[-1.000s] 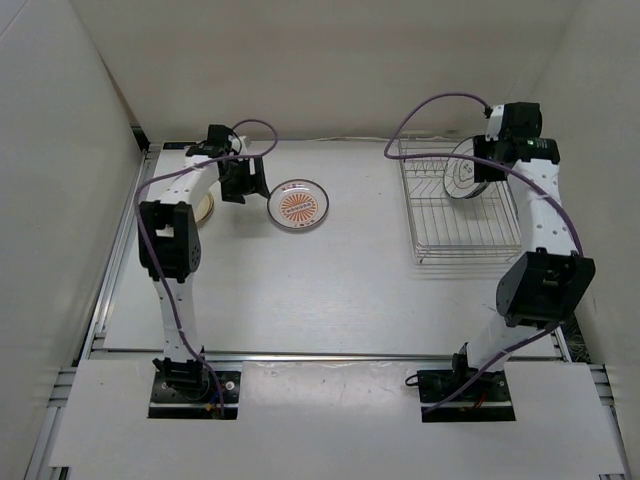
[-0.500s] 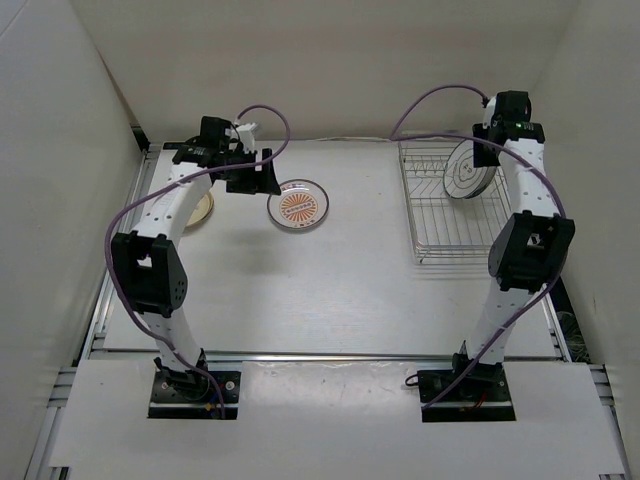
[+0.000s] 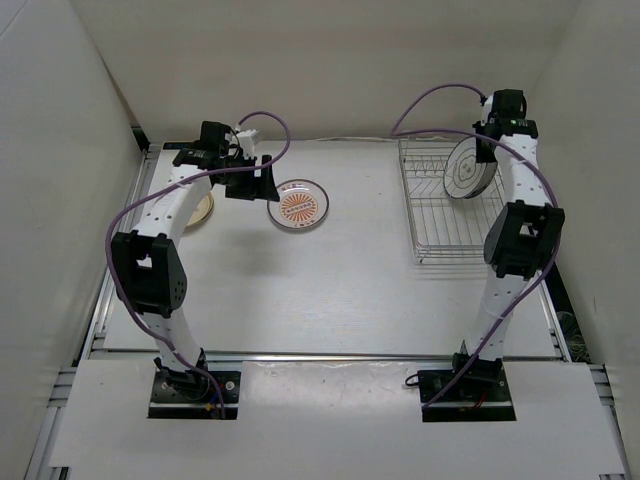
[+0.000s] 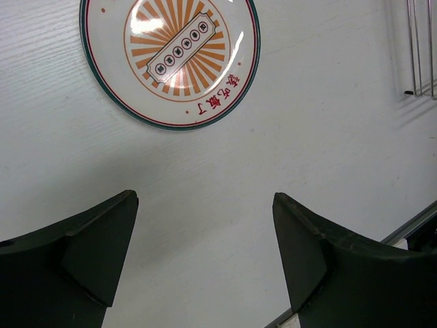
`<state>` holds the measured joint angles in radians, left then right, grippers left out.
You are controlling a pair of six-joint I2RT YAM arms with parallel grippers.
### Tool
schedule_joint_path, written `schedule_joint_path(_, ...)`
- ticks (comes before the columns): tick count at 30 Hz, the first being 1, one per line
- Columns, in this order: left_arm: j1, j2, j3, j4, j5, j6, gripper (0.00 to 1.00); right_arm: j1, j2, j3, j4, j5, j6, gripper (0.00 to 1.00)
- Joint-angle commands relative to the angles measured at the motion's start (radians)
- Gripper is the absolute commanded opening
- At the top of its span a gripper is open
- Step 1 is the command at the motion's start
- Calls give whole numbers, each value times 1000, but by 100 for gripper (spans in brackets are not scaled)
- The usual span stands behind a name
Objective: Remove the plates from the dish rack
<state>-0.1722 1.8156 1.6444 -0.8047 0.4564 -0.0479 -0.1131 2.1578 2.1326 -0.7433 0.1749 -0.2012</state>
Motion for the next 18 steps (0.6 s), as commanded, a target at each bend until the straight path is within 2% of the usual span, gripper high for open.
schedule_joint_path(1, 2, -70, -12, 4, 21, 23, 91, -7, 10, 61, 30, -14, 2, 26)
schedule_joint_path(3, 2, -79, -23, 4, 21, 23, 92, -7, 10, 61, 30, -23, 2, 15)
schedule_joint_path(5, 2, -79, -23, 4, 21, 23, 92, -7, -1, 61, 30, -23, 2, 10)
schedule_joint_path(7, 2, -88, -32, 4, 21, 23, 92, -7, -10, 61, 30, -23, 2, 2)
schedule_joint_path(16, 2, -107, -41, 4, 30, 23, 92, 13, -125, 72, 39, 15, 52, 0)
schedule_joint_path(18, 2, -116, -61, 4, 30, 23, 92, 35, -164, 72, 39, 69, 62, 0)
